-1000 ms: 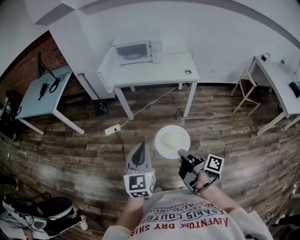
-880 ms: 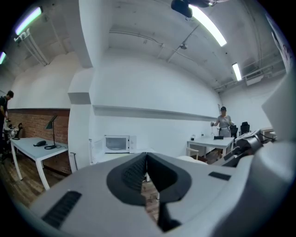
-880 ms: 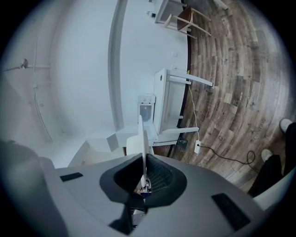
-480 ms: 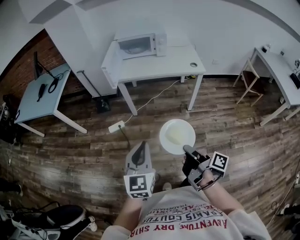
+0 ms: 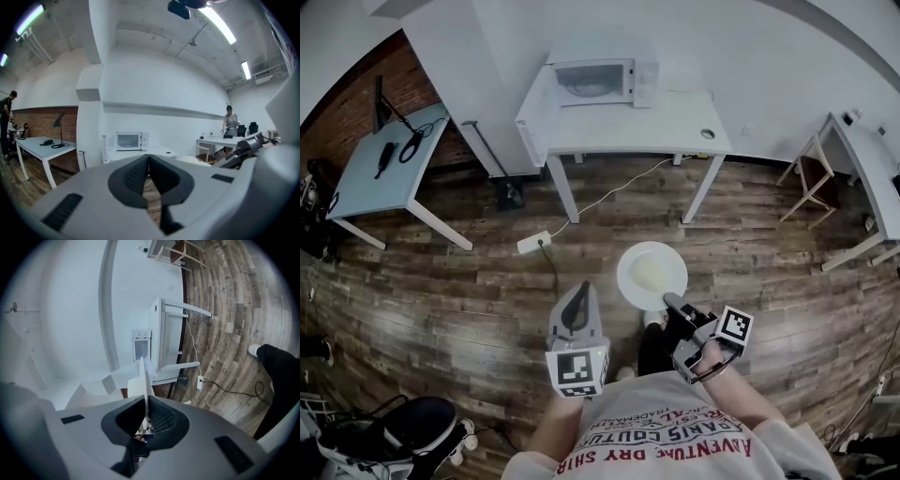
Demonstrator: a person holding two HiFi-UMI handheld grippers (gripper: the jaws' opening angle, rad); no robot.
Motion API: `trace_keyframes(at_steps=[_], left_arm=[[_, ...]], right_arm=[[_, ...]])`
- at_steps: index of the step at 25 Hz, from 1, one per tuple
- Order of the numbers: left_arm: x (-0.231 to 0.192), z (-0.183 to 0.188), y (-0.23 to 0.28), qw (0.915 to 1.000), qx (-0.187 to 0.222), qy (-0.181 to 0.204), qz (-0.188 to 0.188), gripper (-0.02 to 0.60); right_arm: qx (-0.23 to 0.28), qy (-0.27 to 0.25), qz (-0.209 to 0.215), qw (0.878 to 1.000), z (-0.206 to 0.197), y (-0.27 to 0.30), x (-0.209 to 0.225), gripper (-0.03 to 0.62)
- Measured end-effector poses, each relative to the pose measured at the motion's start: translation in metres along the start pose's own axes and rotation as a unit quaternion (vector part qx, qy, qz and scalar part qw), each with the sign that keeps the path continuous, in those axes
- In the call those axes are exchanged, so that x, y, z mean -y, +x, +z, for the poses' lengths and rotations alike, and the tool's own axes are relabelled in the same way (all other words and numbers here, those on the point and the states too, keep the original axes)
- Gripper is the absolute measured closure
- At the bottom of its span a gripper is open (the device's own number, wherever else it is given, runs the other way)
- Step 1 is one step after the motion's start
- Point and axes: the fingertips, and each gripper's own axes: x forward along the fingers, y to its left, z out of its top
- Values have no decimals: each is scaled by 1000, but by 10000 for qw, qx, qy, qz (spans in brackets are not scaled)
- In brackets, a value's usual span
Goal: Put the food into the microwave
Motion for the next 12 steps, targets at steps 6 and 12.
trace_keyframes(at_steps=[6,12], left_arm=[[-9,7,62,9994,-40,-173,298,575],[-6,28,148,9981,28,-269,546,575]], right_arm=[[-400,-85,78,9991,50,48,-16,572],[-645,-139,61,9978,128,94,-36,572]])
